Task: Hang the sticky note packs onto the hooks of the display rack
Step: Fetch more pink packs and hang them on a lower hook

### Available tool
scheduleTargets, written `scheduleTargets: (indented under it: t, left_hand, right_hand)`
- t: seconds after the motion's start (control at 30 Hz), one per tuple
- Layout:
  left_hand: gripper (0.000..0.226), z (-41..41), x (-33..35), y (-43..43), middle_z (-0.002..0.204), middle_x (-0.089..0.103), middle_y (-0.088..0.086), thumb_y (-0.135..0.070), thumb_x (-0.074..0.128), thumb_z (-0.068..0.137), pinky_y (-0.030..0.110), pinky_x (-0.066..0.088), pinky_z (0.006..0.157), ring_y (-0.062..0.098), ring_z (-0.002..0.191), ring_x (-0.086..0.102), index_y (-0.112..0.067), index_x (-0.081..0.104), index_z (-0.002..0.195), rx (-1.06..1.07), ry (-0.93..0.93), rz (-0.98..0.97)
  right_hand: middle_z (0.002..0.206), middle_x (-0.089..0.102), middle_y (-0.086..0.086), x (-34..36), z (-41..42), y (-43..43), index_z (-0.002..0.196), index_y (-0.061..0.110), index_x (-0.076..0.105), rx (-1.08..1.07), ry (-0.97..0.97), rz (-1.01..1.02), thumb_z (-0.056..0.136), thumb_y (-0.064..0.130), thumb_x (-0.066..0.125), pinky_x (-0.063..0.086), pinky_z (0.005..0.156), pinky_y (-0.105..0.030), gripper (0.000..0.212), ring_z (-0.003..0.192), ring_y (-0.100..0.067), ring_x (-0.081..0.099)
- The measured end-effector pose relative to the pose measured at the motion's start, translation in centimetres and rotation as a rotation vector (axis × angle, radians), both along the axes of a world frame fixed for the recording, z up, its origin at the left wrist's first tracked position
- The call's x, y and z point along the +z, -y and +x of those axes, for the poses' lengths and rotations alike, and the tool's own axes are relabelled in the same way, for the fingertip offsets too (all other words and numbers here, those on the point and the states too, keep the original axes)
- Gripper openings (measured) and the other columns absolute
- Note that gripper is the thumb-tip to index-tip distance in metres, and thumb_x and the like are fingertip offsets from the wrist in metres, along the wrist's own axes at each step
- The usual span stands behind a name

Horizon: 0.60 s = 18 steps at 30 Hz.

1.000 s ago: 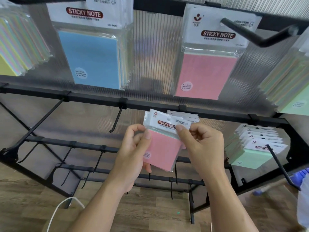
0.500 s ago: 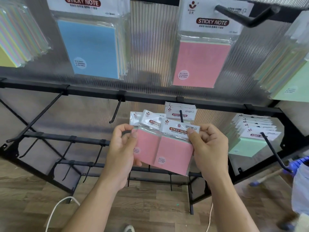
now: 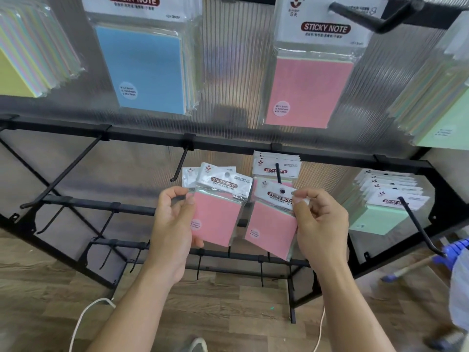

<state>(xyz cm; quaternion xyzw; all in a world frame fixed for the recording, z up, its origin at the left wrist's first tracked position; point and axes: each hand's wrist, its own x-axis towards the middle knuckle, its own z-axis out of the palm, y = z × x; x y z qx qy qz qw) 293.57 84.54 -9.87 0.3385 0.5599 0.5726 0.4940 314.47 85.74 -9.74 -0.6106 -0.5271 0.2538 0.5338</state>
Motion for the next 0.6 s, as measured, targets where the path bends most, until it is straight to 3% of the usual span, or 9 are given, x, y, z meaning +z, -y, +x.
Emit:
scheduleTargets:
  t: [0.17, 0.27, 0.37, 0.5, 0.6]
  left_hand:
    - [0.008, 0.2, 0.1, 0.0, 0.101, 0.071, 0.001, -0.019, 0.047, 0.102, 0.023, 0.039, 0.037, 0.014, 0.069, 0.058, -0.024, 0.050, 0.108, -0.018, -0.017, -0.011]
    - [0.007, 0.4, 0.1, -0.1, 0.102, 0.071, 0.002, -0.021, 0.048, 0.102, 0.024, 0.039, 0.038, 0.016, 0.072, 0.058, -0.026, 0.050, 0.106, -0.029, -0.019, -0.019]
    - [0.008, 0.6, 0.2, -0.3, 0.101, 0.071, 0.002, -0.021, 0.048, 0.102, 0.023, 0.039, 0.038, 0.016, 0.074, 0.059, -0.026, 0.050, 0.107, -0.050, -0.019, -0.026]
    - [0.008, 1.0, 0.3, -0.7, 0.096, 0.071, 0.001, -0.020, 0.048, 0.102, 0.023, 0.037, 0.037, 0.014, 0.069, 0.058, -0.027, 0.050, 0.106, -0.063, -0.013, -0.027]
    - [0.008, 1.2, 0.5, -0.9, 0.095, 0.071, 0.001, -0.020, 0.048, 0.102, 0.023, 0.037, 0.038, 0.014, 0.067, 0.057, -0.027, 0.050, 0.107, -0.082, -0.003, -0.021]
  right_hand:
    - [0.060, 0.060, 0.021, -0.6, -0.1, -0.4, 0.083, 0.034, 0.065, -0.027, 0.024, -0.037, 0.092, 0.008, 0.055, 0.034, 0.048, -0.013, 0.029, 0.051, -0.001, 0.047]
    - [0.086, 0.070, 0.013, -0.8, -0.2, -0.8, 0.088, 0.038, 0.064, -0.008, 0.062, -0.058, 0.095, 0.009, 0.052, 0.039, 0.052, -0.017, 0.032, 0.060, -0.003, 0.053]
    - [0.101, 0.068, 0.008, -0.8, 0.1, -1.4, 0.107, 0.027, 0.068, 0.018, 0.145, -0.093, 0.097, 0.006, 0.046, 0.037, 0.058, -0.013, 0.032, 0.071, -0.004, 0.054]
    - [0.113, 0.059, 0.010, -0.4, 0.4, -2.6, 0.128, 0.022, 0.059, 0.060, 0.231, -0.168, 0.097, 0.003, 0.042, 0.038, 0.064, -0.002, 0.041, 0.098, -0.007, 0.053]
    - [0.121, 0.058, 0.007, -0.3, 0.7, -3.5, 0.135, 0.024, 0.052, 0.109, 0.240, -0.209, 0.098, 0.005, 0.041, 0.040, 0.064, -0.006, 0.044, 0.103, -0.009, 0.053]
